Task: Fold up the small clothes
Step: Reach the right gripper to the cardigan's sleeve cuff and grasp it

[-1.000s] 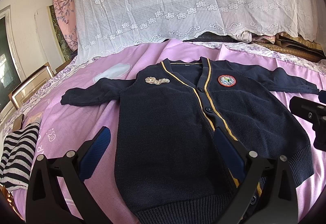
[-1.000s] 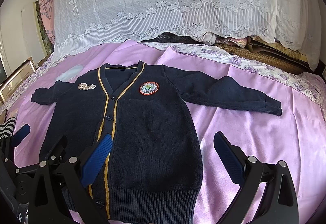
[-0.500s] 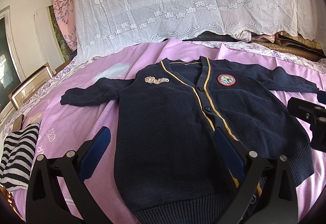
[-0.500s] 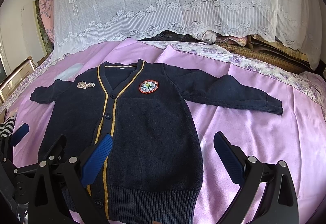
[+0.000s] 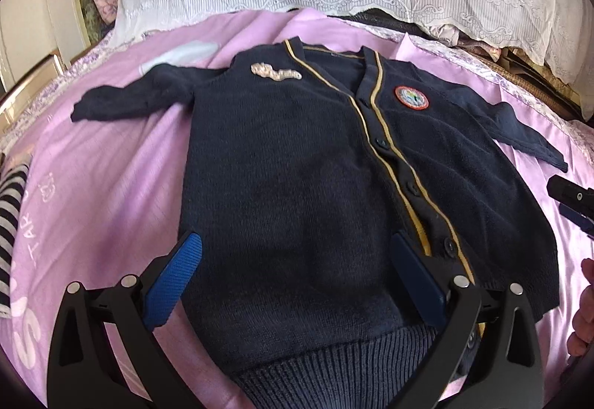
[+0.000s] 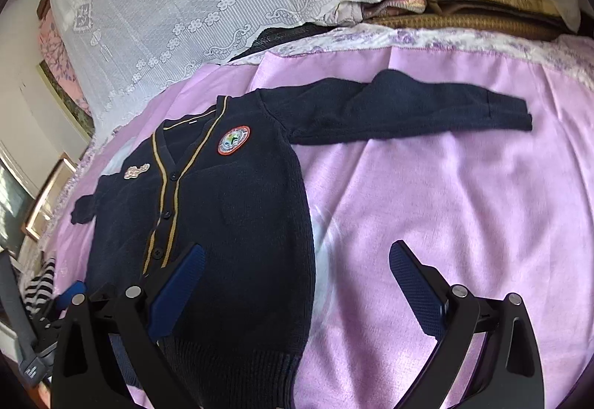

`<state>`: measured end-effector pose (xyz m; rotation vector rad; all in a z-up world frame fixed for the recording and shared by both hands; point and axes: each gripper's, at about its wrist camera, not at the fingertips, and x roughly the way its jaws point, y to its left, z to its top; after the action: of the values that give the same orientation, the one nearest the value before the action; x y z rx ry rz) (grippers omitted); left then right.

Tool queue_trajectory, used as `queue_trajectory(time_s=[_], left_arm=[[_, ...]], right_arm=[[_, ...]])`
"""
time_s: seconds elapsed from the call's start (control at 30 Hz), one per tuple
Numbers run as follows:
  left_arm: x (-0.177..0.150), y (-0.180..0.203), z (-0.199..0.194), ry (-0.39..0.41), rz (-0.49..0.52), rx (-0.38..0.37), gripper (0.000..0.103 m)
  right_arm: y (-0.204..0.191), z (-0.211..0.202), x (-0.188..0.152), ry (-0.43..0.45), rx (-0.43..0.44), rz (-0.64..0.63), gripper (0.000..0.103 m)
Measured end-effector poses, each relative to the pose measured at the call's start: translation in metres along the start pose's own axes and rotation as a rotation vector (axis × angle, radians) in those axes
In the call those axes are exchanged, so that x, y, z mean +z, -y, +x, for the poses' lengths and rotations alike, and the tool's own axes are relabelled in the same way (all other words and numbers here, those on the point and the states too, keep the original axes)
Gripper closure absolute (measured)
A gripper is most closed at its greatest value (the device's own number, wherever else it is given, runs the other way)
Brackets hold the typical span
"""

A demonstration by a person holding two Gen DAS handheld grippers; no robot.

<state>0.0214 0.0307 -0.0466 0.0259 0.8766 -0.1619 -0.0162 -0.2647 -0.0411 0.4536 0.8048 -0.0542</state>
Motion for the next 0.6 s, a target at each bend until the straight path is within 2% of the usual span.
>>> queue_trajectory(time_s=[0.07, 0.17, 0.3, 0.37, 0.43, 0.53, 0.6], left_arm=[[-0.010, -0.003, 0.001, -0.028, -0.003, -0.048, 0.004], [-0.021, 0.003, -0.004, -0.011, 0.042, -0.026, 0.004], [-0.027, 0.020, -0.010, 0.020, 0.104, 0.010, 0.004], [-0.028, 0.028, -0.021, 0.077, 0.123, 0.019, 0.004], [-0.026, 0.038, -0.037, 0.146, 0.143, 0.000, 0.004], [-0.010, 0.067, -0.050, 0.198, 0.210, -0.043, 0.004], [0.007, 0.097, -0.050, 0.212, 0.270, -0.026, 0.004]], right_arm=[[0.019, 0.004, -0.008, -0.034, 0.074, 0.078, 0.003], [0.046, 0.016, -0.018, -0.109, 0.149, 0.199, 0.003], [0.057, 0.013, -0.025, -0.063, 0.273, 0.161, 0.003], [0.053, 0.010, -0.028, -0.070, 0.277, 0.083, 0.003], [0.054, 0.007, -0.023, -0.086, 0.279, 0.066, 0.003], [0.081, 0.006, -0.004, -0.066, 0.351, 0.231, 0.004], [0.109, 0.005, 0.008, -0.006, 0.382, 0.379, 0.004]])
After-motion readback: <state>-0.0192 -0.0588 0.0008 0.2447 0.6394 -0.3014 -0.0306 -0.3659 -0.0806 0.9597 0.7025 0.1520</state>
